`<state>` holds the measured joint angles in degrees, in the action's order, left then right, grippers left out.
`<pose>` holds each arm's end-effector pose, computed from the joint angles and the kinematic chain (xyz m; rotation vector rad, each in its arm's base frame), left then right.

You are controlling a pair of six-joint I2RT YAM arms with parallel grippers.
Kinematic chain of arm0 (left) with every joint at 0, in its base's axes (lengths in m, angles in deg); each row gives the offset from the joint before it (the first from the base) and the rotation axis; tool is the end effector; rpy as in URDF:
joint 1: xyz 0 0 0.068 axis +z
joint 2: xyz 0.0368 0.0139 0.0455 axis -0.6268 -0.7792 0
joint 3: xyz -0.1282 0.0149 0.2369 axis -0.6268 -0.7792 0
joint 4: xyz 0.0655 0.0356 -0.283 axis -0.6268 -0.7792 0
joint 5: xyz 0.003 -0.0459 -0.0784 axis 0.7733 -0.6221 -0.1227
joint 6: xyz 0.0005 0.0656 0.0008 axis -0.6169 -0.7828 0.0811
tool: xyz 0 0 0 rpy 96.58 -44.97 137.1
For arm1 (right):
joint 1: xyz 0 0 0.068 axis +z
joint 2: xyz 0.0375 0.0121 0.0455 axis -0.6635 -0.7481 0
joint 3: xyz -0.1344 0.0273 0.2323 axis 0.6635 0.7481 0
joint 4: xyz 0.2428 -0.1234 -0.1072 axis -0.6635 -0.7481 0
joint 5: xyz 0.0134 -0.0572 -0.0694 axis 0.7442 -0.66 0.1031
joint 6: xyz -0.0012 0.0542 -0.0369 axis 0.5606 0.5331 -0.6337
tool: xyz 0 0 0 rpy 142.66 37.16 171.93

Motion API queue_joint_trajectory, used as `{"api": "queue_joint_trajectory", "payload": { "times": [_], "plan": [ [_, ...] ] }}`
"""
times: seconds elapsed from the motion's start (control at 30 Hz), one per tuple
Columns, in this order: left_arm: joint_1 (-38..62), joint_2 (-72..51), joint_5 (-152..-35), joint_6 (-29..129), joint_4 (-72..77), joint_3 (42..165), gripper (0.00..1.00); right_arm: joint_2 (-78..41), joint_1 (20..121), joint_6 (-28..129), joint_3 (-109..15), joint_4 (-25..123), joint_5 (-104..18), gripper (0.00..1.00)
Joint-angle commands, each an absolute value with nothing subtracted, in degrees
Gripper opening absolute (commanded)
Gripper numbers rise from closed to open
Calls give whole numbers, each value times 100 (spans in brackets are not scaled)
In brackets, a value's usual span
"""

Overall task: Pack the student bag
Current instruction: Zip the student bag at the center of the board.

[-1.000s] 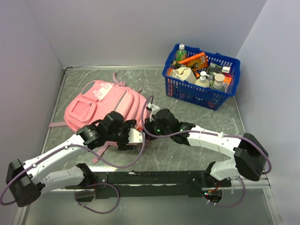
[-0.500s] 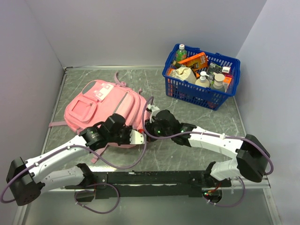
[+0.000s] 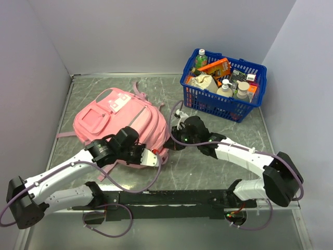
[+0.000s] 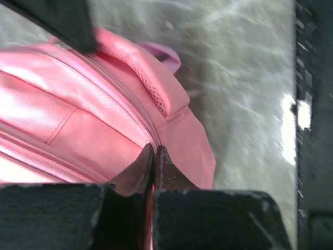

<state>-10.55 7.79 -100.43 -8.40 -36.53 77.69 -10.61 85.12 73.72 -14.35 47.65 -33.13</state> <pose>0.1505 -0.1959 0.2476 1.8605 1.5155 -0.3409 0.2213 0.2316 0.2074 -0.4606 2.2637 1.0340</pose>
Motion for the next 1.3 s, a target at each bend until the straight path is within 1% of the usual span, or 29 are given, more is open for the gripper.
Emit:
{"api": "queue_joint_trajectory", "payload": {
  "times": [0.0, 0.13, 0.33, 0.53, 0.63, 0.7, 0.77, 0.8, 0.83, 0.87, 0.93, 1.03, 1.13, 1.2, 1.27],
  "plan": [
    [-1014, 961, -10368, -1254, -5599, 8203, 1, -1318, 8069, 6934, -1672, 4266, -3725, 0],
    [-1014, 1048, -10333, -1728, -6525, 8458, 1, -1686, 7937, 6644, -2041, 4240, -3794, 0],
    [-1014, 1618, -10044, -1694, -7377, 8459, 1, -2389, 7778, 6415, -2726, 4274, -4005, 0],
    [-1005, 2489, -9535, -1317, -7818, 8221, 1, -3049, 7356, 6486, -3438, 4477, -4076, 0],
    [-1005, 3034, -9280, -1158, -7827, 8283, 1, -3216, 7339, 6415, -3772, 4381, -4286, 0],
    [-1005, 3175, -9208, -991, -7783, 8292, 1, -3199, 7339, 6441, -3773, 4380, -4681, 0],
    [-996, 3106, -8876, -459, -7408, 8265, 2, -2955, 7339, 6538, -3545, 4502, -4892, 0],
    [-1005, 3001, -8639, -246, -7222, 8230, 1, -2848, 7339, 6582, -3423, 4564, -4963, 0],
    [-996, 2957, -8550, -130, -7090, 8169, 1, -2708, 7347, 6704, -3117, 4661, -5025, 0],
    [-1005, 2895, -8114, -51, -6993, 8108, 1, -2420, 7356, 6758, -2931, 4731, -5025, 0],
    [-996, 2859, -8074, -85, -7009, 8045, 1, -2093, 7365, 6872, -2405, 4863, -5262, 0],
    [-1005, 3219, -8189, -287, -7273, 8098, 1, -1513, 7400, 7021, -1789, 4873, -5315, 0],
    [-996, 3693, -7698, -533, -7519, 8028, 1, -915, 7540, 7136, -1122, 4951, -5175, 0],
    [-996, 3984, -7181, -455, -7371, 7975, 1, -537, 7689, 7215, -726, 4925, -5218, 0],
    [-1005, 4072, -6994, -262, -7239, 7975, 1, -247, 7944, 7268, -504, 4882, -5271, 0]
  ]
}}
